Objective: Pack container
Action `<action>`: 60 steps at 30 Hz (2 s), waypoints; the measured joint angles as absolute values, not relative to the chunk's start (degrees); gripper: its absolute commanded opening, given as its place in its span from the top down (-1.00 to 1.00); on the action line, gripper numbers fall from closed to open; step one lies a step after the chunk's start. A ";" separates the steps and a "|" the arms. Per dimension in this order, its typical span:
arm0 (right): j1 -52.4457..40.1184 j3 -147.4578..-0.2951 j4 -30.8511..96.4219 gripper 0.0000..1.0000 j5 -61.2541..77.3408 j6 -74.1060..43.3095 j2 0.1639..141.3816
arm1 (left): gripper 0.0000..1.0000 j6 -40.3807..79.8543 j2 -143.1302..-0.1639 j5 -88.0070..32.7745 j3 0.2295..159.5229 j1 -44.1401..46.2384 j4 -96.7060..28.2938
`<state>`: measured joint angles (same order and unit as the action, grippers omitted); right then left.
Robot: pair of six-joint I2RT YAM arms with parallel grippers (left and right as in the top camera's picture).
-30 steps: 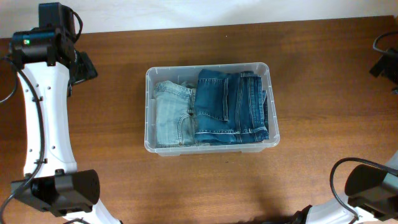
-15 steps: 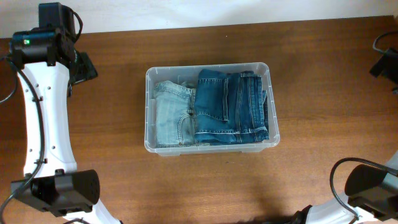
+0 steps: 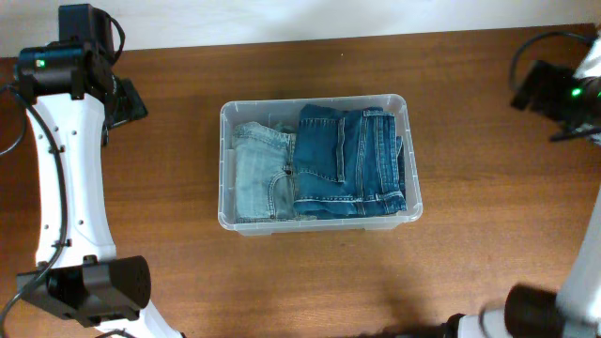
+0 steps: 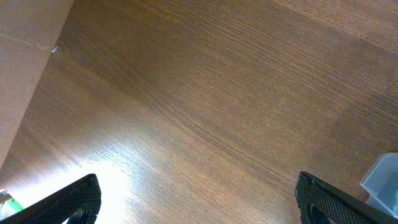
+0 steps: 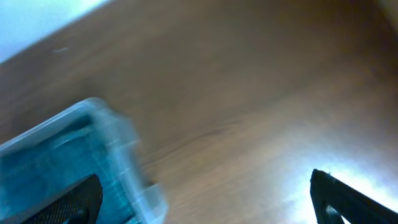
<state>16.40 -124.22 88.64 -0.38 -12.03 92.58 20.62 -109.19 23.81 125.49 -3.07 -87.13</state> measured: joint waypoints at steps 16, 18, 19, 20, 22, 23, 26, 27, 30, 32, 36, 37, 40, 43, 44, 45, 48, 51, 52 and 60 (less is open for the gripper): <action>-13.47 -124.09 89.17 -0.97 -0.75 -11.99 63.57 | -0.99 20.62 -109.19 23.79 125.49 -3.07 -87.22; -13.54 -122.93 89.19 -0.97 -1.06 -12.03 59.51 | -0.99 20.62 -109.19 23.79 125.49 -3.07 -87.22; -13.56 -122.13 89.14 -0.97 -1.04 -12.03 57.34 | -0.99 20.60 -109.19 23.79 125.49 -3.07 -87.22; -13.56 -120.95 88.90 -0.97 -1.04 -12.05 55.05 | -0.99 20.62 -109.19 23.79 125.49 -3.07 -87.22; -13.56 -117.08 88.01 -0.97 -0.86 -12.03 49.36 | -0.99 20.62 -109.19 23.79 125.49 -3.07 -87.22; -13.56 -115.37 87.31 -0.97 -0.78 -12.01 47.05 | -0.99 20.62 -109.19 23.79 125.49 -3.07 -87.22; -13.61 -105.32 80.82 -0.98 -0.56 -12.03 38.44 | -0.99 20.62 -109.19 23.75 125.49 -3.07 -87.26; -13.61 -102.72 79.35 -0.97 -0.60 -12.05 36.42 | -0.99 20.62 -109.19 23.75 125.49 -3.07 -87.22; -13.61 -89.95 71.11 -0.97 -0.60 -12.03 27.90 | -0.99 20.64 -109.19 23.81 125.49 -3.07 -87.22; -13.61 -82.91 65.34 -0.97 -0.62 -12.05 23.68 | -0.99 20.62 -109.19 23.75 125.49 -3.07 -87.22; -12.93 -66.85 53.89 -0.97 -0.67 -12.05 15.11 | -0.99 20.64 -109.19 23.75 125.49 -3.07 -87.22; -12.58 -63.46 51.00 -0.97 -0.80 -12.03 13.65 | -0.98 20.64 -109.19 23.77 125.49 -3.07 -87.22; -11.09 -51.83 39.97 -0.97 -1.13 -12.01 9.47 | -0.99 20.62 -109.16 23.79 125.49 -3.07 -87.24; -9.72 -41.91 29.50 -0.97 -1.26 -12.03 7.35 | -0.99 20.64 -109.19 23.77 125.49 -3.07 -87.24; -9.41 -39.05 26.09 -0.97 -1.28 -12.05 6.92 | -0.99 20.62 -109.19 23.77 125.49 -3.07 -87.22; -9.15 -35.99 22.39 -0.97 -1.28 -12.03 6.31 | -0.99 20.62 -109.19 23.79 125.49 -3.07 -87.26; -8.97 -27.49 12.53 -0.97 -1.28 -12.03 4.34 | -0.99 20.64 -109.16 23.79 125.49 -3.07 -87.22; -8.97 -19.70 4.32 -0.97 -1.32 -12.03 2.26 | -0.99 20.64 -109.16 23.79 125.49 -3.07 -87.22; -8.97 -17.21 0.78 -0.97 -1.34 -12.08 1.72 | -0.99 20.62 -109.19 23.79 125.49 -3.07 -87.24; -8.97 -5.65 -12.12 -0.97 -1.52 -9.76 0.91 | -0.99 20.64 -109.19 23.79 125.49 -3.07 -87.22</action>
<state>-8.97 -5.65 -12.12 -1.52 -9.76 0.91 20.64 -109.19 23.79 125.49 -3.07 -87.22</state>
